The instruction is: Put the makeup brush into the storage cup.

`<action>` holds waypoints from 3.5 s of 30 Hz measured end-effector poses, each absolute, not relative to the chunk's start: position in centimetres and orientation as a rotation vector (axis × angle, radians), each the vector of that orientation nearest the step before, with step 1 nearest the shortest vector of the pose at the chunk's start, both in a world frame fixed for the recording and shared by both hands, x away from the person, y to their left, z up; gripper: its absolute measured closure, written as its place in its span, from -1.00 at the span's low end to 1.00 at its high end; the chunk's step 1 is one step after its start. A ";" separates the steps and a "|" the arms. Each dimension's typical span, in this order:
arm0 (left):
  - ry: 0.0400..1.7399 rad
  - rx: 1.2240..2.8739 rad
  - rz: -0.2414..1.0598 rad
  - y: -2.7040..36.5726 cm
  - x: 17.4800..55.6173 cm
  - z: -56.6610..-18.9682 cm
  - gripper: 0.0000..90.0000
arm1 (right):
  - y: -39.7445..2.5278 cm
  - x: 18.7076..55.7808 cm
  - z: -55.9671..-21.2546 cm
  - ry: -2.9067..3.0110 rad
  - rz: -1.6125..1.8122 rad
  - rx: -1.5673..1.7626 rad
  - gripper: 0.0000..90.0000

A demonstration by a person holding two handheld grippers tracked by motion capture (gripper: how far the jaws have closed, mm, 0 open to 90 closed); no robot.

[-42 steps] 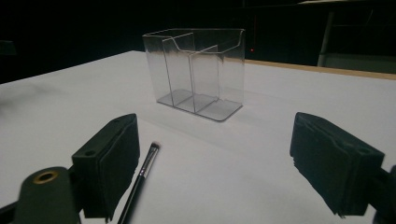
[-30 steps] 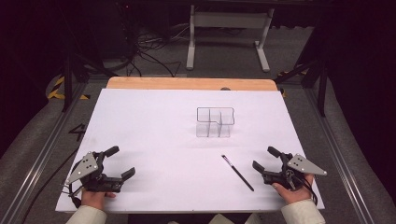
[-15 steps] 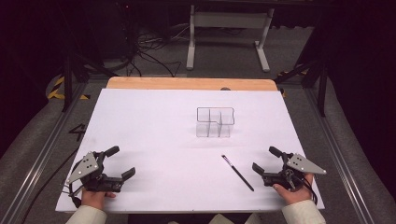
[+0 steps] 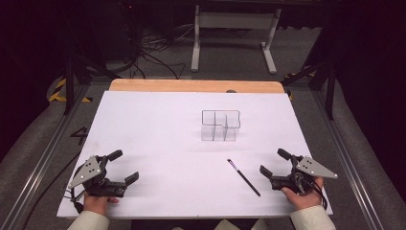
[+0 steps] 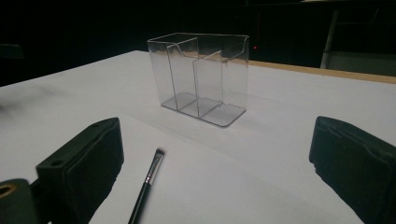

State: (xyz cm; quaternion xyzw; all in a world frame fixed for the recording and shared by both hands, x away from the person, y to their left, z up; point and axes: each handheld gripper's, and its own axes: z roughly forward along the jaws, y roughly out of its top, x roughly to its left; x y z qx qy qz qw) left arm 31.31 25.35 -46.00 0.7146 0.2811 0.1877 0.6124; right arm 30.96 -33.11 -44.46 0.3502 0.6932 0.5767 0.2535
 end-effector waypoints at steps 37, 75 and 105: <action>0.654 1.637 0.424 25.4 31.3 -46.0 -1.00 | -29.0 33.9 -39.2 1.973 1.587 0.874 -0.92; 0.645 1.641 0.426 25.4 31.4 -46.0 -1.00 | -25.8 36.1 -37.0 2.339 1.220 0.927 -0.75; 0.649 1.646 0.420 25.3 31.4 -46.0 -1.00 | -24.8 37.0 -37.0 2.595 0.858 1.017 -0.65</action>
